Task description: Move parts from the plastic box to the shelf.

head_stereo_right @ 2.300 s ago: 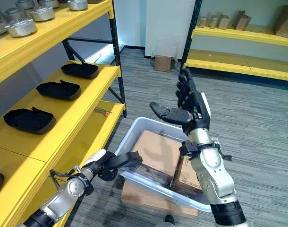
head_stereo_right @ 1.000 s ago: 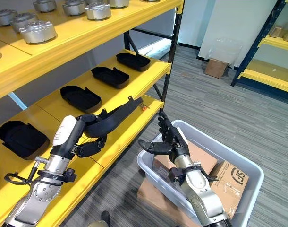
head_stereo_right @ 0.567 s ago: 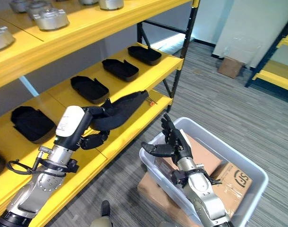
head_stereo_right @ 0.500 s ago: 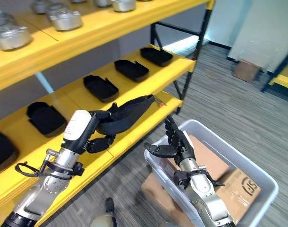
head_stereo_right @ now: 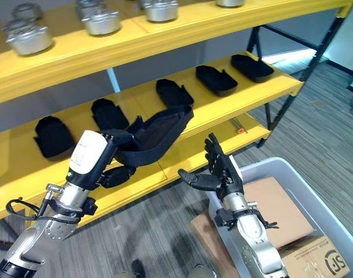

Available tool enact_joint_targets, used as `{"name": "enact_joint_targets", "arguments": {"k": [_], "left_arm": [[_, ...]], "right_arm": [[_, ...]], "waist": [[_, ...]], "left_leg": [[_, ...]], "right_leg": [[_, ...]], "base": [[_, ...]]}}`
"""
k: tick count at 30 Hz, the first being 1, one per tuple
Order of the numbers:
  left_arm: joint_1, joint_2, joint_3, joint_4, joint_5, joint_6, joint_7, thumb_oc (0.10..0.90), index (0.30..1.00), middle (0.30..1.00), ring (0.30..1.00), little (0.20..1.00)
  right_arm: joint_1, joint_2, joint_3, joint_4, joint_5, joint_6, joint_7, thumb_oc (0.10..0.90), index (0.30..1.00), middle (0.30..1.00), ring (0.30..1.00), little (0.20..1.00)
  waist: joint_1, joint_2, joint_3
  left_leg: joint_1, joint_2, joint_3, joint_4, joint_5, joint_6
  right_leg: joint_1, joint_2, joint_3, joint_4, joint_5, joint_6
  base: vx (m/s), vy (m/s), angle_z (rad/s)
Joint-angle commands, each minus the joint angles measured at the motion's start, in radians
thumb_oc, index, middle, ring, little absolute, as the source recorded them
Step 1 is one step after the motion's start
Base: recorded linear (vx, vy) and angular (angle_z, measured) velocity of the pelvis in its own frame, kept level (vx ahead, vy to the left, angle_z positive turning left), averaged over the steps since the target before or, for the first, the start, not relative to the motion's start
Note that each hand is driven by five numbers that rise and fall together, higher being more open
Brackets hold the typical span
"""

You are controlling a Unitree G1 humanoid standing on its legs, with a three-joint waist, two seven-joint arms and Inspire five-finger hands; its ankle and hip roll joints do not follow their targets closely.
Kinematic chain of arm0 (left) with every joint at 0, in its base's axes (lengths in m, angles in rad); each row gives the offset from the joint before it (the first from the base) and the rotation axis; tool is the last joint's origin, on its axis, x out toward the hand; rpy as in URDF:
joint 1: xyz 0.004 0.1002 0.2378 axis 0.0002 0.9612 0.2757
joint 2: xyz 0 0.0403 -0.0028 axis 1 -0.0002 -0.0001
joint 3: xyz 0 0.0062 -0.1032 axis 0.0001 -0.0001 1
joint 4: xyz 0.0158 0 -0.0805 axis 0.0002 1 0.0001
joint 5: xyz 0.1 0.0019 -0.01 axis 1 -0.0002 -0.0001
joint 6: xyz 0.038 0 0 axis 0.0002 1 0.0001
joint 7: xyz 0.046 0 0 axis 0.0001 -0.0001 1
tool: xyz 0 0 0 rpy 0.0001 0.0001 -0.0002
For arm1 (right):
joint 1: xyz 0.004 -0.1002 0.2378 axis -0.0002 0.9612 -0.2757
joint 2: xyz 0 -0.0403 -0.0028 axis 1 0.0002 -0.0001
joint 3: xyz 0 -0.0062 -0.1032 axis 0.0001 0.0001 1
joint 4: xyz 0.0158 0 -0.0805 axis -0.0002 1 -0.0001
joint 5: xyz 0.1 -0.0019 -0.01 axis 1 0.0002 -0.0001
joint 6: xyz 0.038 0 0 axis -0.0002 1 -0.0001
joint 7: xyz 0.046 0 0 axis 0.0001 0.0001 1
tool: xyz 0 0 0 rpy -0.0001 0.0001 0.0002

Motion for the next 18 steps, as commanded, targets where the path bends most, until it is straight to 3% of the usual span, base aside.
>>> {"name": "enact_joint_targets", "arguments": {"k": [1, 6, 7, 9, 18], "left_arm": [[-0.068, -0.004, 0.108, -0.106, 0.006, -0.019, 0.146, 0.4, 0.3, 0.3, 0.3, 0.3], [-0.041, 0.005, 0.125, -0.105, 0.054, -0.052, 0.188, 0.4, 0.3, 0.3, 0.3, 0.3], [-0.038, 0.007, 0.129, -0.107, 0.057, -0.053, 0.191, 0.4, 0.3, 0.3, 0.3, 0.3], [-0.007, 0.022, 0.17, -0.11, 0.108, -0.053, 0.231, 0.4, 0.3, 0.3, 0.3, 0.3], [0.026, 0.06, 0.229, -0.092, 0.124, 0.0, 0.293, 0.4, 0.3, 0.3, 0.3, 0.3]], "right_arm": [[-0.087, -0.001, -0.028, -0.084, -0.007, -0.086, -0.009, 0.9, 1.0, 1.0, 1.0, 1.0], [-0.088, 0.007, -0.04, -0.075, -0.01, -0.063, -0.018, 0.9, 1.0, 1.0, 1.0, 1.0], [-0.089, 0.008, -0.04, -0.075, -0.011, -0.062, -0.017, 0.9, 1.0, 1.0, 1.0, 1.0], [-0.083, 0.015, -0.046, -0.077, -0.017, -0.039, 0.011, 0.9, 1.0, 1.0, 1.0, 1.0], [-0.122, 0.023, -0.029, -0.078, -0.038, -0.003, 0.031, 0.9, 1.0, 1.0, 1.0, 1.0]], "waist": [[0.004, 0.015, -0.078], [0.019, 0.012, -0.081], [0.02, 0.012, -0.079], [0.044, 0.009, -0.078], [0.11, -0.001, -0.077]], "left_leg": [[0.055, 0.077, -0.008, -0.043, 0.072, -0.092], [0.061, 0.02, -0.047, -0.134, -0.001, -0.052], [0.054, 0.018, -0.035, -0.136, 0.009, -0.041], [0.067, -0.023, -0.069, -0.175, 0.0, -0.035], [0.072, -0.079, -0.055, -0.209, -0.002, -0.017]], "right_leg": [[0.07, 0.061, -0.002, -0.062, -0.051, 0.003], [0.068, 0.017, 0.029, -0.037, -0.035, 0.048], [0.064, 0.013, 0.015, -0.042, -0.018, 0.044], [0.072, -0.019, 0.023, -0.073, 0.036, 0.077], [0.082, -0.092, -0.045, -0.11, 0.138, 0.121]], "base": [[0.0, 0.358, 1.03], [0.01, 0.351, 0.74], [0.01, 0.418, 0.56], [0.05, 0.447, 0.51], [0.02, 0.243, 0.13]]}}
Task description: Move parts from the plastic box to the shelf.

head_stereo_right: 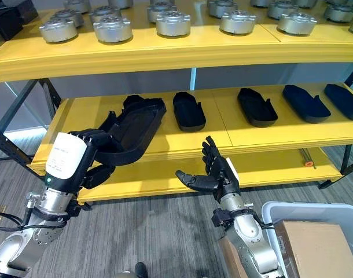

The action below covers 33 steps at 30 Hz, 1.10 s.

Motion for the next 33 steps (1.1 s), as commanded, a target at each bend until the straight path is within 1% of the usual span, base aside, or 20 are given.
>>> {"name": "enact_joint_targets", "arguments": {"k": [1, 2, 4, 6, 9, 10, 11, 12, 14, 16, 17, 18, 19, 20, 23, 24, 25, 26, 30, 33], "left_arm": [[-0.074, -0.004, 0.118, -0.115, -0.04, -0.008, 0.143, 0.4, 0.3, 0.3, 0.3, 0.3], [-0.07, -0.003, 0.128, -0.114, -0.04, -0.01, 0.146, 0.4, 0.3, 0.3, 0.3, 0.3], [-0.068, -0.003, 0.132, -0.114, -0.038, -0.01, 0.146, 0.4, 0.3, 0.3, 0.3, 0.3], [-0.068, 0.009, 0.148, -0.105, -0.035, 0.0, 0.149, 0.4, 0.3, 0.3, 0.3, 0.3], [-0.07, 0.027, 0.163, -0.089, -0.039, 0.028, 0.16, 0.4, 0.3, 0.3, 0.3, 0.3], [-0.075, 0.03, 0.164, -0.086, -0.042, 0.033, 0.156, 0.4, 0.3, 0.3, 0.3, 0.3], [-0.09, 0.033, 0.163, -0.071, -0.045, 0.041, 0.143, 0.4, 0.3, 0.3, 0.3, 0.3], [-0.087, 0.026, 0.168, -0.069, -0.041, 0.033, 0.137, 0.4, 0.3, 0.3, 0.3, 0.3], [-0.072, 0.017, 0.173, -0.072, -0.046, 0.031, 0.13, 0.4, 0.3, 0.3, 0.3, 0.3], [-0.041, 0.004, 0.188, -0.084, -0.039, 0.027, 0.135, 0.4, 0.3, 0.3, 0.3, 0.3], [-0.03, -0.012, 0.199, -0.079, -0.038, 0.021, 0.129, 0.4, 0.3, 0.3, 0.3, 0.3], [-0.015, -0.027, 0.208, -0.08, -0.038, 0.019, 0.133, 0.4, 0.3, 0.3, 0.3, 0.3], [0.004, -0.043, 0.217, -0.085, -0.051, 0.021, 0.146, 0.4, 0.3, 0.3, 0.3, 0.3], [0.012, -0.049, 0.22, -0.088, -0.055, 0.022, 0.152, 0.4, 0.3, 0.3, 0.3, 0.3], [0.051, -0.097, 0.248, -0.098, -0.058, 0.023, 0.194, 0.4, 0.3, 0.3, 0.3, 0.3], [0.052, -0.105, 0.249, -0.099, -0.057, 0.026, 0.2, 0.4, 0.3, 0.3, 0.3, 0.3], [0.047, -0.114, 0.25, -0.1, -0.05, 0.038, 0.199, 0.4, 0.3, 0.3, 0.3, 0.3], [0.039, -0.115, 0.245, -0.098, -0.048, 0.045, 0.192, 0.4, 0.3, 0.3, 0.3, 0.3], [-0.019, -0.087, 0.21, -0.07, -0.057, 0.087, 0.147, 0.4, 0.3, 0.3, 0.3, 0.3], [-0.04, -0.064, 0.199, -0.061, -0.067, 0.113, 0.142, 0.4, 0.3, 0.3, 0.3, 0.3]], "right_arm": [[-0.116, -0.031, -0.037, -0.097, -0.03, -0.067, 0.026, 0.9, 1.0, 1.0, 1.0, 1.0], [-0.118, -0.027, -0.038, -0.101, -0.036, -0.066, 0.024, 0.9, 1.0, 1.0, 1.0, 1.0], [-0.118, -0.025, -0.037, -0.104, -0.039, -0.064, 0.022, 0.9, 1.0, 1.0, 1.0, 1.0], [-0.13, -0.009, -0.031, -0.11, -0.064, -0.05, 0.013, 0.9, 1.0, 1.0, 1.0, 1.0], [-0.154, 0.006, -0.017, -0.11, -0.069, -0.023, 0.007, 0.9, 1.0, 1.0, 1.0, 1.0], [-0.155, 0.006, -0.016, -0.111, -0.071, -0.022, 0.008, 0.9, 1.0, 1.0, 1.0, 1.0], [-0.144, 0.004, -0.016, -0.115, -0.07, -0.025, 0.016, 0.9, 1.0, 1.0, 1.0, 1.0], [-0.126, -0.002, -0.025, -0.121, -0.066, -0.031, 0.024, 0.9, 1.0, 1.0, 1.0, 1.0], [-0.109, -0.008, -0.034, -0.128, -0.06, -0.03, 0.029, 0.9, 1.0, 1.0, 1.0, 1.0], [-0.103, -0.013, -0.049, -0.129, -0.053, -0.034, 0.046, 0.9, 1.0, 1.0, 1.0, 1.0], [-0.088, -0.014, -0.064, -0.114, -0.055, -0.062, 0.056, 0.9, 1.0, 1.0, 1.0, 1.0], [-0.072, -0.02, -0.08, -0.103, -0.035, -0.08, 0.068, 0.9, 1.0, 1.0, 1.0, 1.0], [-0.061, -0.022, -0.091, -0.097, -0.031, -0.09, 0.075, 0.9, 1.0, 1.0, 1.0, 1.0], [-0.058, -0.022, -0.093, -0.094, -0.032, -0.094, 0.076, 0.9, 1.0, 1.0, 1.0, 1.0], [-0.038, -0.008, -0.098, -0.09, -0.064, -0.114, 0.099, 0.9, 1.0, 1.0, 1.0, 1.0], [-0.03, -0.006, -0.097, -0.097, -0.068, -0.118, 0.105, 0.9, 1.0, 1.0, 1.0, 1.0], [-0.006, -0.006, -0.099, -0.117, -0.075, -0.132, 0.114, 0.9, 1.0, 1.0, 1.0, 1.0], [0.005, -0.006, -0.102, -0.127, -0.086, -0.139, 0.113, 0.9, 1.0, 1.0, 1.0, 1.0], [-0.015, -0.027, -0.108, -0.119, -0.121, -0.199, 0.089, 0.9, 1.0, 1.0, 1.0, 1.0], [-0.045, -0.034, -0.113, -0.119, -0.145, -0.221, 0.063, 0.9, 1.0, 1.0, 1.0, 1.0]], "waist": [[0.02, 0.035, -0.057], [0.028, 0.033, -0.057], [0.031, 0.031, -0.057], [0.051, 0.032, -0.056], [0.069, 0.043, -0.051], [0.067, 0.043, -0.051], [0.054, 0.039, -0.05], [0.048, 0.031, -0.048], [0.041, 0.03, -0.05], [0.023, 0.034, -0.048], [0.001, 0.023, -0.041], [-0.009, 0.01, -0.042], [-0.01, 0.003, -0.042], [-0.009, 0.001, -0.043], [-0.012, -0.008, -0.037], [-0.021, -0.005, -0.034], [-0.046, 0.002, -0.032], [-0.058, 0.003, -0.032], [-0.079, 0.0, -0.04], [-0.08, 0.006, -0.042]], "left_leg": [[0.162, 0.064, 0.057, -0.164, 0.032, -0.069], [0.162, 0.054, 0.061, -0.167, 0.028, -0.063], [0.163, 0.047, 0.064, -0.168, 0.025, -0.058], [0.167, 0.013, 0.094, -0.181, 0.014, -0.035], [0.186, -0.008, 0.129, -0.204, 0.002, -0.018], [0.184, -0.014, 0.127, -0.204, -0.001, -0.015], [0.175, -0.031, 0.115, -0.202, -0.009, -0.003], [0.168, -0.041, 0.105, -0.195, -0.012, 0.005], [0.167, -0.048, 0.093, -0.194, -0.014, 0.011], [0.179, -0.057, 0.079, -0.215, -0.01, 0.017], [0.167, -0.066, 0.083, -0.209, -0.002, 0.02], [0.164, -0.077, 0.073, -0.202, -0.004, 0.013], [0.166, -0.082, 0.072, -0.197, -0.007, 0.004], [0.167, -0.083, 0.073, -0.196, -0.007, 0.0], [0.184, -0.097, 0.079, -0.19, -0.028, -0.017], [0.19, -0.098, 0.075, -0.19, -0.034, -0.016], [0.198, -0.098, 0.068, -0.196, -0.039, -0.014], [0.202, -0.099, 0.069, -0.192, -0.049, -0.012], [0.205, -0.095, 0.098, -0.108, -0.097, -0.011], [0.196, -0.09, 0.1, -0.026, -0.12, -0.013]], "right_leg": [[0.002, -0.011, -0.038, 0.022, 0.041, 0.065], [0.003, -0.024, -0.049, 0.018, 0.065, 0.074], [0.005, -0.031, -0.053, 0.015, 0.077, 0.079], [-0.014, -0.076, -0.11, 0.026, 0.152, 0.098], [-0.041, -0.102, -0.167, 0.068, 0.168, 0.107], [-0.043, -0.092, -0.163, 0.074, 0.155, 0.105], [-0.047, -0.034, -0.139, 0.088, 0.106, 0.09], [-0.05, 0.007, -0.121, 0.088, 0.088, 0.078], [-0.058, 0.026, -0.102, 0.095, 0.09, 0.073], [-0.093, 0.08, -0.042, 0.136, 0.048, 0.063], [-0.089, 0.171, -0.013, 0.069, 0.004, 0.033], [-0.072, 0.226, 0.01, -0.013, -0.006, 0.017], [-0.059, 0.249, 0.009, -0.068, 0.0, 0.01], [-0.054, 0.255, 0.007, -0.089, 0.006, 0.007], [-0.063, 0.26, 0.0, -0.22, 0.094, 0.018], [-0.08, 0.255, 0.021, -0.228, 0.113, 0.024], [-0.103, 0.255, 0.069, -0.232, 0.125, 0.03], [-0.116, 0.254, 0.085, -0.226, 0.131, 0.034], [-0.125, 0.245, 0.062, -0.172, 0.115, 0.023], [-0.124, 0.247, 0.045, -0.122, 0.072, 0.0]], "base": [[0.03, 0.217, -0.01], [0.03, 0.214, -0.04], [-0.02, 0.15, -0.02], [-0.06, 0.268, 0.04], [-0.04, 0.212, -0.14], [0.01, 0.185, -0.35], [0.05, 0.102, -0.24], [0.09, 0.097, -0.15], [0.08, 0.062, 0.1], [0.09, 0.02, 0.29], [0.14, -0.11, 0.34], [0.2, -0.13, 0.47], [0.2, -0.08, 0.39], [0.21, -0.072, 0.41], [0.23, -0.069, 0.23], [0.29, -0.08, -0.17], [0.25, -0.076, 0.05], [0.26, -0.111, 0.11], [0.28, -0.155, 0.17], [0.21, -0.102, 0.14]]}}
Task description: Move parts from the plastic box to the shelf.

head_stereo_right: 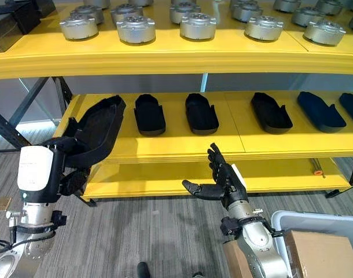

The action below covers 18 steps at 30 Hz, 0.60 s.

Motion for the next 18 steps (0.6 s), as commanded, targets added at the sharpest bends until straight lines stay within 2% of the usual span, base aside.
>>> {"name": "enact_joint_targets", "arguments": {"k": [1, 4, 5, 6, 7, 8, 11, 12, 14, 16, 17, 18], "left_arm": [[-0.146, 0.058, 0.074, -0.068, -0.065, 0.007, 0.075, 0.4, 0.3, 0.3, 0.3, 0.3], [-0.142, 0.061, 0.083, -0.07, -0.074, 0.021, 0.073, 0.4, 0.3, 0.3, 0.3, 0.3], [-0.133, 0.059, 0.09, -0.072, -0.077, 0.029, 0.075, 0.4, 0.3, 0.3, 0.3, 0.3], [-0.132, 0.059, 0.09, -0.073, -0.077, 0.03, 0.076, 0.4, 0.3, 0.3, 0.3, 0.3], [-0.127, 0.058, 0.091, -0.075, -0.078, 0.037, 0.081, 0.4, 0.3, 0.3, 0.3, 0.3], [-0.13, 0.054, 0.09, -0.076, -0.077, 0.044, 0.085, 0.4, 0.3, 0.3, 0.3, 0.3], [-0.138, 0.05, 0.1, -0.072, -0.074, 0.067, 0.081, 0.4, 0.3, 0.3, 0.3, 0.3], [-0.138, 0.054, 0.113, -0.067, -0.074, 0.076, 0.084, 0.4, 0.3, 0.3, 0.3, 0.3], [-0.134, 0.064, 0.128, -0.061, -0.076, 0.096, 0.092, 0.4, 0.3, 0.3, 0.3, 0.3], [-0.116, 0.067, 0.15, -0.055, -0.075, 0.105, 0.095, 0.4, 0.3, 0.3, 0.3, 0.3], [-0.114, 0.068, 0.153, -0.055, -0.076, 0.108, 0.096, 0.4, 0.3, 0.3, 0.3, 0.3], [-0.106, 0.072, 0.157, -0.054, -0.074, 0.108, 0.109, 0.4, 0.3, 0.3, 0.3, 0.3]], "right_arm": [[-0.137, -0.011, -0.041, -0.114, -0.054, -0.183, -0.031, 0.9, 1.0, 1.0, 1.0, 1.0], [-0.145, -0.015, -0.048, -0.124, -0.103, -0.195, -0.036, 0.9, 1.0, 1.0, 1.0, 1.0], [-0.146, -0.025, -0.051, -0.131, -0.09, -0.189, -0.023, 0.9, 1.0, 1.0, 1.0, 1.0], [-0.145, -0.027, -0.051, -0.133, -0.089, -0.188, -0.022, 0.9, 1.0, 1.0, 1.0, 1.0], [-0.146, -0.034, -0.051, -0.135, -0.09, -0.185, -0.024, 0.9, 1.0, 1.0, 1.0, 1.0], [-0.154, -0.043, -0.045, -0.132, -0.095, -0.184, -0.031, 0.9, 1.0, 1.0, 1.0, 1.0], [-0.166, -0.048, -0.04, -0.122, -0.089, -0.181, -0.047, 0.9, 1.0, 1.0, 1.0, 1.0], [-0.165, -0.047, -0.049, -0.122, -0.085, -0.183, -0.037, 0.9, 1.0, 1.0, 1.0, 1.0], [-0.158, -0.045, -0.055, -0.127, -0.084, -0.188, -0.024, 0.9, 1.0, 1.0, 1.0, 1.0], [-0.137, -0.045, -0.061, -0.137, -0.053, -0.176, -0.002, 0.9, 1.0, 1.0, 1.0, 1.0], [-0.133, -0.046, -0.061, -0.138, -0.042, -0.171, 0.0, 0.9, 1.0, 1.0, 1.0, 1.0], [-0.123, -0.049, -0.056, -0.138, -0.021, -0.155, 0.006, 0.9, 1.0, 1.0, 1.0, 1.0]], "waist": [[-0.013, -0.017, -0.042], [-0.011, -0.01, -0.043], [-0.01, -0.004, -0.045], [-0.01, -0.004, -0.044], [-0.01, -0.004, -0.043], [-0.01, -0.011, -0.038], [-0.02, -0.015, -0.033], [-0.031, -0.013, -0.036], [-0.037, -0.005, -0.039], [-0.04, -0.002, -0.048], [-0.039, -0.001, -0.049], [-0.037, 0.003, -0.052]], "left_leg": [[0.071, -0.017, 0.159, 0.243, -0.24, -0.04], [0.054, -0.016, 0.143, 0.327, -0.229, -0.055], [0.049, -0.016, 0.136, 0.394, -0.195, -0.079], [0.044, -0.012, 0.136, 0.412, -0.184, -0.087], [0.024, 0.0, 0.137, 0.479, -0.139, -0.116], [-0.009, 0.019, 0.151, 0.577, -0.12, -0.134], [-0.032, 0.098, 0.19, 0.617, -0.132, -0.143], [-0.025, 0.14, 0.219, 0.569, -0.138, -0.13], [-0.005, 0.165, 0.234, 0.475, -0.136, -0.124], [0.009, 0.189, 0.242, 0.357, -0.097, -0.127], [0.01, 0.192, 0.237, 0.335, -0.087, -0.129], [0.005, 0.215, 0.206, 0.283, -0.034, -0.147]], "right_leg": [[-0.104, 0.087, 0.009, -0.127, 0.128, 0.008], [-0.094, 0.098, 0.002, -0.108, 0.093, -0.018], [-0.083, 0.106, -0.006, -0.103, 0.069, -0.037], [-0.081, 0.108, -0.007, -0.104, 0.066, -0.041], [-0.067, 0.111, -0.008, -0.114, 0.06, -0.052], [-0.051, 0.103, -0.011, -0.122, 0.051, -0.062], [-0.031, 0.096, -0.012, -0.119, 0.023, -0.068], [-0.029, 0.095, -0.02, -0.113, 0.019, -0.07], [-0.019, 0.097, -0.011, -0.104, 0.008, -0.062], [-0.009, 0.092, -0.005, -0.099, 0.001, -0.055], [-0.008, 0.09, -0.001, -0.096, -0.002, -0.054], [-0.006, 0.086, 0.02, -0.076, -0.02, -0.052]], "base": [[0.23, -0.122, 0.08], [0.18, -0.096, 0.05], [0.12, -0.076, 0.0], [0.15, -0.107, 0.04], [0.12, -0.115, 0.03], [0.2, -0.13, 0.18], [0.13, -0.042, 0.21], [0.12, 0.067, 0.05], [0.11, 0.12, 0.11], [0.07, 0.156, -0.01], [0.07, 0.197, -0.04], [0.08, 0.209, -0.08]]}}
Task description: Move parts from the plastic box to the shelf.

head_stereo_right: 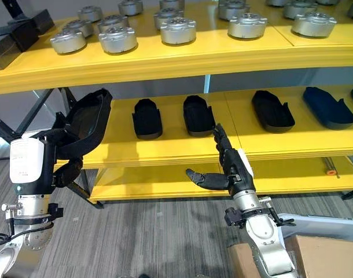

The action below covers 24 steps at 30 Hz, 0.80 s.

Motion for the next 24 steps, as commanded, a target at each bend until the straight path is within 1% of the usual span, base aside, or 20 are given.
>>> {"name": "enact_joint_targets", "arguments": {"k": [1, 2, 3, 4, 5, 6, 7, 8, 10, 11, 12, 13, 15, 16, 17, 18, 21, 22, 23, 24], "left_arm": [[-0.092, 0.059, 0.155, -0.053, -0.029, -0.01, 0.123, 0.4, 0.3, 0.3, 0.3, 0.3], [-0.078, 0.061, 0.169, -0.057, -0.04, -0.024, 0.131, 0.4, 0.3, 0.3, 0.3, 0.3], [-0.073, 0.061, 0.173, -0.058, -0.047, -0.027, 0.128, 0.4, 0.3, 0.3, 0.3, 0.3], [-0.063, 0.058, 0.179, -0.064, -0.065, -0.027, 0.118, 0.4, 0.3, 0.3, 0.3, 0.3], [-0.06, 0.057, 0.181, -0.066, -0.072, -0.024, 0.113, 0.4, 0.3, 0.3, 0.3, 0.3], [-0.057, 0.06, 0.172, -0.053, -0.084, 0.001, 0.11, 0.4, 0.3, 0.3, 0.3, 0.3], [-0.058, 0.062, 0.169, -0.05, -0.086, 0.003, 0.112, 0.4, 0.3, 0.3, 0.3, 0.3], [-0.062, 0.065, 0.162, -0.041, -0.09, 0.005, 0.117, 0.4, 0.3, 0.3, 0.3, 0.3], [-0.075, 0.072, 0.148, -0.018, -0.093, 0.01, 0.127, 0.4, 0.3, 0.3, 0.3, 0.3], [-0.083, 0.077, 0.141, -0.002, -0.096, 0.008, 0.134, 0.4, 0.3, 0.3, 0.3, 0.3], [-0.082, 0.084, 0.135, -0.002, -0.102, 0.021, 0.138, 0.4, 0.3, 0.3, 0.3, 0.3], [-0.084, 0.081, 0.125, -0.005, -0.112, 0.038, 0.132, 0.4, 0.3, 0.3, 0.3, 0.3], [-0.092, 0.058, 0.108, -0.003, -0.117, 0.035, 0.102, 0.4, 0.3, 0.3, 0.3, 0.3], [-0.101, 0.046, 0.095, 0.0, -0.098, 0.033, 0.101, 0.4, 0.3, 0.3, 0.3, 0.3], [-0.112, 0.046, 0.088, 0.002, -0.09, 0.033, 0.097, 0.4, 0.3, 0.3, 0.3, 0.3], [-0.124, 0.043, 0.078, 0.004, -0.078, 0.038, 0.084, 0.4, 0.3, 0.3, 0.3, 0.3], [-0.125, 0.042, 0.077, 0.004, -0.077, 0.038, 0.083, 0.4, 0.3, 0.3, 0.3, 0.3], [-0.145, 0.052, 0.067, 0.008, -0.058, 0.035, 0.076, 0.4, 0.3, 0.3, 0.3, 0.3], [-0.152, 0.058, 0.07, 0.009, -0.054, 0.031, 0.072, 0.4, 0.3, 0.3, 0.3, 0.3], [-0.154, 0.06, 0.07, 0.011, -0.05, 0.029, 0.07, 0.4, 0.3, 0.3, 0.3, 0.3]], "right_arm": [[-0.07, -0.016, -0.015, -0.119, 0.051, -0.094, 0.023, 0.9, 1.0, 1.0, 1.0, 1.0], [-0.062, -0.026, 0.002, -0.108, 0.057, -0.108, 0.029, 0.9, 1.0, 1.0, 1.0, 1.0], [-0.059, -0.029, 0.005, -0.106, 0.055, -0.115, 0.032, 0.9, 1.0, 1.0, 1.0, 1.0], [-0.051, -0.035, 0.012, -0.106, 0.048, -0.13, 0.034, 0.9, 1.0, 1.0, 1.0, 1.0], [-0.049, -0.037, 0.014, -0.106, 0.047, -0.136, 0.034, 0.9, 1.0, 1.0, 1.0, 1.0], [-0.034, -0.05, 0.019, -0.117, 0.074, -0.153, 0.023, 0.9, 1.0, 1.0, 1.0, 1.0], [-0.031, -0.053, 0.019, -0.12, 0.082, -0.155, 0.022, 0.9, 1.0, 1.0, 1.0, 1.0], [-0.028, -0.056, 0.016, -0.121, 0.102, -0.164, 0.024, 0.9, 1.0, 1.0, 1.0, 1.0], [-0.019, -0.057, 0.012, -0.121, 0.096, -0.186, 0.03, 0.9, 1.0, 1.0, 1.0, 1.0], [-0.015, -0.061, 0.004, -0.123, 0.097, -0.2, 0.037, 0.9, 1.0, 1.0, 1.0, 1.0], [-0.015, -0.062, 0.005, -0.121, 0.092, -0.212, 0.028, 0.9, 1.0, 1.0, 1.0, 1.0], [-0.014, -0.058, 0.005, -0.118, 0.078, -0.257, 0.001, 0.9, 1.0, 1.0, 1.0, 1.0], [-0.018, -0.044, 0.0, -0.12, 0.053, -0.281, -0.025, 0.9, 1.0, 1.0, 1.0, 1.0], [-0.023, -0.036, -0.001, -0.129, 0.038, -0.286, -0.028, 0.9, 1.0, 1.0, 1.0, 1.0], [-0.029, -0.034, -0.001, -0.137, 0.019, -0.286, -0.028, 0.9, 1.0, 1.0, 1.0, 1.0], [-0.035, -0.033, 0.002, -0.143, -0.001, -0.279, -0.022, 0.9, 1.0, 1.0, 1.0, 1.0], [-0.035, -0.033, 0.002, -0.144, -0.001, -0.278, -0.022, 0.9, 1.0, 1.0, 1.0, 1.0], [-0.065, -0.033, 0.022, -0.147, 0.012, -0.247, -0.02, 0.9, 1.0, 1.0, 1.0, 1.0], [-0.078, -0.031, 0.027, -0.143, 0.012, -0.244, -0.016, 0.9, 1.0, 1.0, 1.0, 1.0], [-0.082, -0.029, 0.032, -0.143, 0.013, -0.243, -0.012, 0.9, 1.0, 1.0, 1.0, 1.0]], "waist": [[-0.003, -0.017, -0.049], [0.0, -0.018, -0.048], [0.0, -0.018, -0.048], [0.001, -0.018, -0.049], [0.002, -0.018, -0.049], [-0.009, -0.019, -0.051], [-0.01, -0.017, -0.048], [-0.016, -0.019, -0.05], [-0.028, -0.012, -0.046], [-0.032, -0.003, -0.038], [-0.032, 0.003, -0.035], [-0.029, 0.005, -0.031], [-0.025, 0.01, -0.032], [-0.022, 0.009, -0.032], [-0.02, 0.012, -0.032], [-0.018, 0.013, -0.032], [-0.018, 0.015, -0.033], [-0.002, 0.012, -0.045], [0.005, 0.01, -0.048], [0.008, 0.01, -0.049]], "left_leg": [[0.047, 0.12, -0.07, -0.016, 0.07, -0.111], [0.039, 0.166, -0.093, -0.059, 0.122, -0.108], [0.041, 0.176, -0.102, -0.073, 0.135, -0.111], [0.045, 0.202, -0.122, -0.102, 0.171, -0.121], [0.046, 0.208, -0.125, -0.109, 0.18, -0.123], [0.056, 0.265, -0.137, -0.144, 0.241, -0.15], [0.052, 0.273, -0.124, -0.146, 0.255, -0.142], [0.059, 0.287, -0.13, -0.155, 0.259, -0.16], [0.056, 0.305, -0.126, -0.162, 0.273, -0.164], [0.063, 0.302, -0.113, -0.161, 0.251, -0.145], [0.066, 0.293, -0.124, -0.166, 0.229, -0.14], [0.069, 0.267, -0.144, -0.163, 0.163, -0.122], [0.069, 0.242, -0.152, -0.143, 0.115, -0.106], [0.067, 0.217, -0.165, -0.126, 0.08, -0.098], [0.059, 0.2, -0.18, -0.119, 0.058, -0.091], [0.055, 0.174, -0.195, -0.111, 0.026, -0.082], [0.053, 0.175, -0.195, -0.11, 0.024, -0.081], [0.054, 0.113, -0.242, -0.114, -0.019, -0.072], [0.051, 0.098, -0.246, -0.116, -0.022, -0.065], [0.051, 0.093, -0.25, -0.116, -0.024, -0.064]], "right_leg": [[-0.014, 0.056, 0.072, -0.04, -0.01, 0.037], [-0.025, 0.04, 0.073, -0.006, -0.017, 0.033], [-0.028, 0.036, 0.077, 0.003, -0.021, 0.033], [-0.031, 0.025, 0.082, 0.022, -0.032, 0.036], [-0.031, 0.022, 0.083, 0.027, -0.035, 0.036], [-0.035, -0.01, 0.095, 0.071, -0.06, 0.046], [-0.042, -0.01, 0.085, 0.08, -0.055, 0.041], [-0.041, -0.027, 0.092, 0.106, -0.076, 0.048], [-0.048, -0.042, 0.096, 0.164, -0.107, 0.05], [-0.069, -0.058, 0.092, 0.228, -0.127, 0.048], [-0.078, -0.066, 0.101, 0.255, -0.138, 0.053], [-0.096, -0.085, 0.124, 0.305, -0.156, 0.063], [-0.092, -0.093, 0.132, 0.304, -0.149, 0.065], [-0.082, -0.1, 0.141, 0.289, -0.142, 0.073], [-0.078, -0.098, 0.155, 0.272, -0.128, 0.077], [-0.071, -0.104, 0.175, 0.254, -0.115, 0.089], [-0.07, -0.103, 0.175, 0.25, -0.112, 0.089], [-0.048, -0.124, 0.211, 0.193, -0.076, 0.122], [-0.041, -0.132, 0.21, 0.159, -0.051, 0.133], [-0.039, -0.137, 0.209, 0.148, -0.04, 0.136]], "base": [[0.07, 0.334, -0.29], [0.05, 0.286, -0.31], [0.05, 0.303, -0.45], [0.07, 0.194, -0.34], [0.16, 0.424, -0.33], [0.07, 0.326, -0.19], [0.15, 0.42, -0.18], [0.09, 0.291, -0.18], [0.14, 0.448, -0.08], [0.1, 0.438, 0.0], [0.13, 0.509, 0.06], [0.16, 0.405, 0.1], [0.17, 0.386, -0.02], [0.15, 0.345, -0.1], [0.17, 0.335, -0.03], [0.12, 0.217, 0.07], [0.09, 0.125, 0.14], [0.25, 0.3, 0.01], [0.27, 0.313, 0.02], [0.13, 0.102, -0.14]]}}
